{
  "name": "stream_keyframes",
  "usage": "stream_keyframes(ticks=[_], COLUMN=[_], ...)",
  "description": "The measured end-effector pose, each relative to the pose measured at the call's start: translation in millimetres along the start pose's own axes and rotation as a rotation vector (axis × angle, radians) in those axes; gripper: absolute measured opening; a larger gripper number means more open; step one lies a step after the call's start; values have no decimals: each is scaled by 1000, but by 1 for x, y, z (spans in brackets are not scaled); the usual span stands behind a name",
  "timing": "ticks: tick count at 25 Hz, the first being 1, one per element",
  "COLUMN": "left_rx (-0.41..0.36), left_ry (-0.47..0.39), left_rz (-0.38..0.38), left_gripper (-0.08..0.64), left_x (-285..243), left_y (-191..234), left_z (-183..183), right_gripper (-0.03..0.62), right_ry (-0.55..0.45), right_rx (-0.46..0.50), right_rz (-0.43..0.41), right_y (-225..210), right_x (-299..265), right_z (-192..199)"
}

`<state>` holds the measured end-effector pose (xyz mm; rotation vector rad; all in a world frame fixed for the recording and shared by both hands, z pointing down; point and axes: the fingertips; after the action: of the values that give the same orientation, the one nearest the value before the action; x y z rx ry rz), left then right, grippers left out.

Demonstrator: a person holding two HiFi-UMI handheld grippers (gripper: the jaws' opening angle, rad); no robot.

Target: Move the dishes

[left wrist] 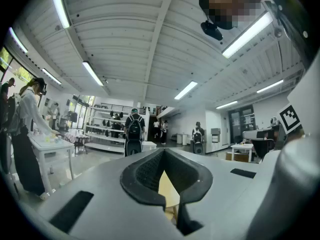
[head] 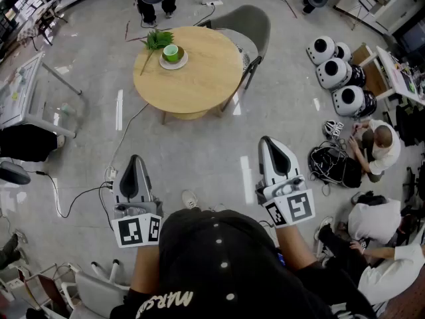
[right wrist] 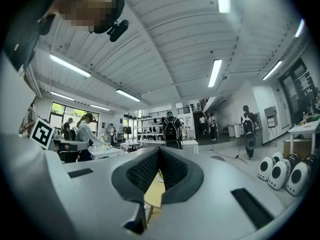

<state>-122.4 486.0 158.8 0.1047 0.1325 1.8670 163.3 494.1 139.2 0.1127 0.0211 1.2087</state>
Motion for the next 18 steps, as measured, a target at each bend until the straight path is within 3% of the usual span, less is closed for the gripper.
stream_keyframes(ticks=[15,16,18], left_rx=[7,10,14], left_ry=[13,14,16], left_rz=[12,13,17], left_gripper=[17,17,17], left_x=[-3,-4,-5], left_y=[3,5,11], left_z=[4,3,3], right_gripper=[-7,32,233], right_ry=[-18,-19,-20], right_rx=[-31,-38,-51], right_rz=[-30,-34,-36], right_y=[12,14,18], right_x=[-5,-7,-13], right_z=[1,0,0])
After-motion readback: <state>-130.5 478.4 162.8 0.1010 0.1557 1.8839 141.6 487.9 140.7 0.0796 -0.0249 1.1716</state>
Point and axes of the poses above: the fingertips, and each gripper's own axes: x backward along the fingers, y to its left, z out of its underside, and after that the axes turned 7 degrees about x, right-handed
